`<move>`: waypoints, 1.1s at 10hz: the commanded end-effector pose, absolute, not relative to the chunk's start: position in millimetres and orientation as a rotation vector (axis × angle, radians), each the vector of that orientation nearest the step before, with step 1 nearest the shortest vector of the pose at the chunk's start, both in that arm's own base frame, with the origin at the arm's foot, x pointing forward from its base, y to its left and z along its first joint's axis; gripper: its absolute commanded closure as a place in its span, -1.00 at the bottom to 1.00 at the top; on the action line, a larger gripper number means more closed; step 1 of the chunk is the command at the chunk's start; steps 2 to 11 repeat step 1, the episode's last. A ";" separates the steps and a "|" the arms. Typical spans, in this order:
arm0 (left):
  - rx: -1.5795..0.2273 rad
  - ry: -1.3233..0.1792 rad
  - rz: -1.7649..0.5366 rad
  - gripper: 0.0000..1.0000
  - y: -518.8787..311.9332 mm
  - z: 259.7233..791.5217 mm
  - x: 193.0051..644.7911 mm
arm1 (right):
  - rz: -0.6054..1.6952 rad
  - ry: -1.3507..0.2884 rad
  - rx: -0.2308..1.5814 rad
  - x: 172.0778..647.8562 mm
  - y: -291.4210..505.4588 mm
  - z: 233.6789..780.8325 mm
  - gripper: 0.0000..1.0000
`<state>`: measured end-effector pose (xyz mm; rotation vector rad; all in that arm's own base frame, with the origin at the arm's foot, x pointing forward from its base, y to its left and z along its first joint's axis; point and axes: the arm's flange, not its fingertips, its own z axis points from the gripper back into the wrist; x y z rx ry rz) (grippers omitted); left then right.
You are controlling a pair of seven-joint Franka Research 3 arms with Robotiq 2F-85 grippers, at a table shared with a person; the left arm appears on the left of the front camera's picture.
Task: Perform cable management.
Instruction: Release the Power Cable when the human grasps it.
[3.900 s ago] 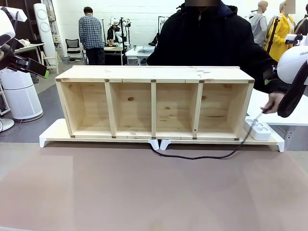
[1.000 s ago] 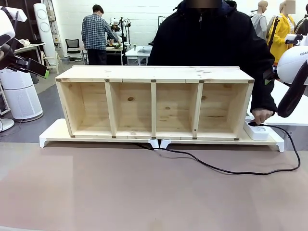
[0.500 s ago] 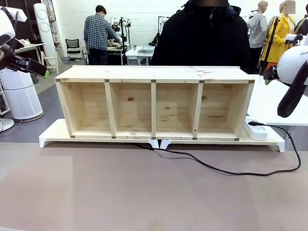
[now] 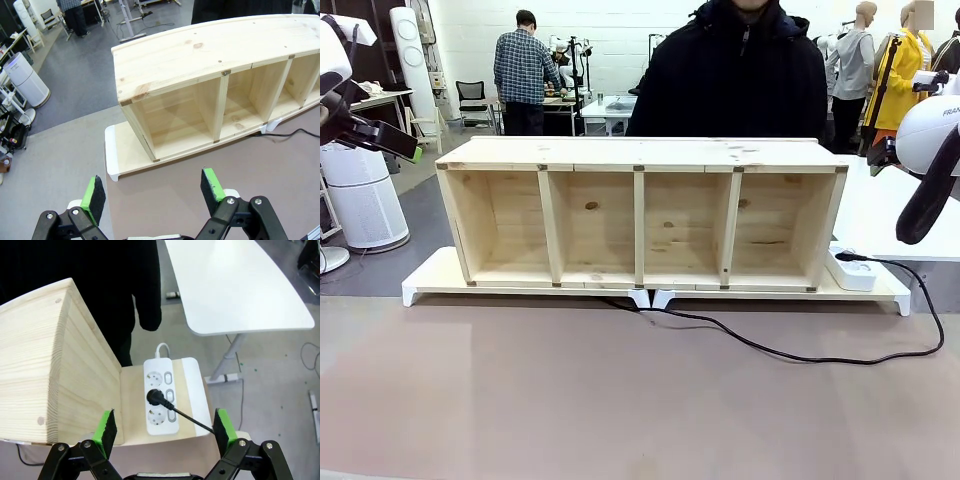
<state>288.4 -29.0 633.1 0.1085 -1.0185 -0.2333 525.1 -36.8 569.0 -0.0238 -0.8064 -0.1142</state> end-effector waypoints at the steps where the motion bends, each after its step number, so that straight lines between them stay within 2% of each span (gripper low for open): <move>1: 0.112 -1.028 -0.233 -1.00 -29.5 633.3 290.3 | -0.114 -0.801 -0.024 525.2 -36.5 568.0 -1.00; 11: 0.112 -1.028 -0.233 -1.00 -29.5 633.3 290.3 | -0.114 -0.801 -0.024 525.2 -36.5 568.0 -1.00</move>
